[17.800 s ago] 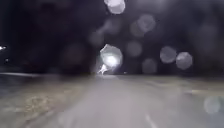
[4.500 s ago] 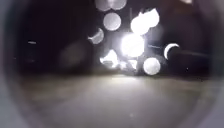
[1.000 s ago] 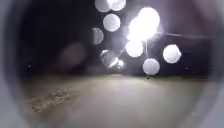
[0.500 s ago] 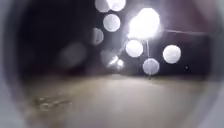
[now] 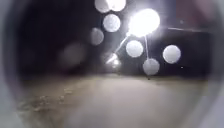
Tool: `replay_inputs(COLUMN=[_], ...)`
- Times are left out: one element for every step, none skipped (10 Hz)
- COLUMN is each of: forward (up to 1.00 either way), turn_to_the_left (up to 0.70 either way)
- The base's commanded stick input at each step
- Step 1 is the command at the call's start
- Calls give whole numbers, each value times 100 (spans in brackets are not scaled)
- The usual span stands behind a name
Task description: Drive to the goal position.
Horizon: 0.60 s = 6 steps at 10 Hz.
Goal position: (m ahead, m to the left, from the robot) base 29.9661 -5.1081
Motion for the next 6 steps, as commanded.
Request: replay_inputs(forward=[100,100,100,100,100,100], turn_to_the_left=[0,0,0,0,0,0])
